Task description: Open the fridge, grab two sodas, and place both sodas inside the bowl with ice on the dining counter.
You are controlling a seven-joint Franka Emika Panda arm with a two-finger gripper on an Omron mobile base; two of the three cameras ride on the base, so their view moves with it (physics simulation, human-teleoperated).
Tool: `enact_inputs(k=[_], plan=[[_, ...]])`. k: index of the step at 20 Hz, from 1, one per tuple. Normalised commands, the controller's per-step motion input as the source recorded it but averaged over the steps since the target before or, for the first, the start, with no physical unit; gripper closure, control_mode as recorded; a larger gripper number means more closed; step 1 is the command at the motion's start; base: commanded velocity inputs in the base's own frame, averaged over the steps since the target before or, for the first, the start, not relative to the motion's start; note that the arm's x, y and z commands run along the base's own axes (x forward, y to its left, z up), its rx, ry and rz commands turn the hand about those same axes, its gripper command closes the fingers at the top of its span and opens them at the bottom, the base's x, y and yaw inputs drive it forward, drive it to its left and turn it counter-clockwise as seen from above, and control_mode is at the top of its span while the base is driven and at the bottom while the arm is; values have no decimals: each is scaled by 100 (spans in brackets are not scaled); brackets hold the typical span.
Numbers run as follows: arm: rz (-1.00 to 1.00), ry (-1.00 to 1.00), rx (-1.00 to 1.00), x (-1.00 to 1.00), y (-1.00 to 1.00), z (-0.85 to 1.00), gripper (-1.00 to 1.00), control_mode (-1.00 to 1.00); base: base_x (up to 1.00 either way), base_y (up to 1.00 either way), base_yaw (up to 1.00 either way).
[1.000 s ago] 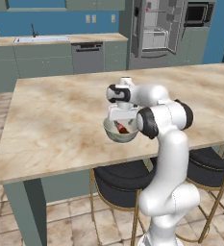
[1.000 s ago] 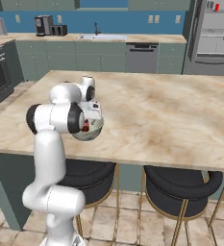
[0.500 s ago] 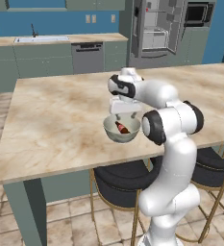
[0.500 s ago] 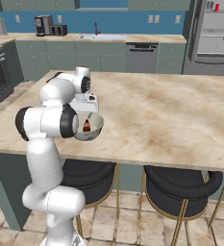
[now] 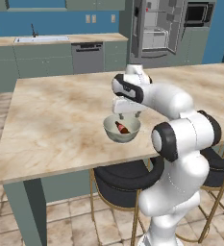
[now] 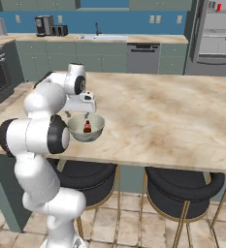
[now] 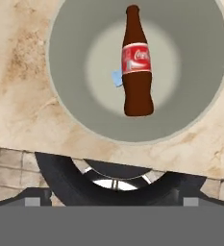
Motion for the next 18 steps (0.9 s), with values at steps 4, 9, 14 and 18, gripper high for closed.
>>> enact_inputs(k=[4, 9, 14, 18], plan=[[-1, -16, 0, -56, -3, 22, -100, -100, 0, 0, 0], [0, -18, -1, -59, 0, 17, -100, -100, 0, 0, 0], [0, -18, -1, -60, 0, 16, -100, -100, 0, 0, 0], [0, -18, -1, -61, 0, 16, -100, -100, 0, 0, 0]])
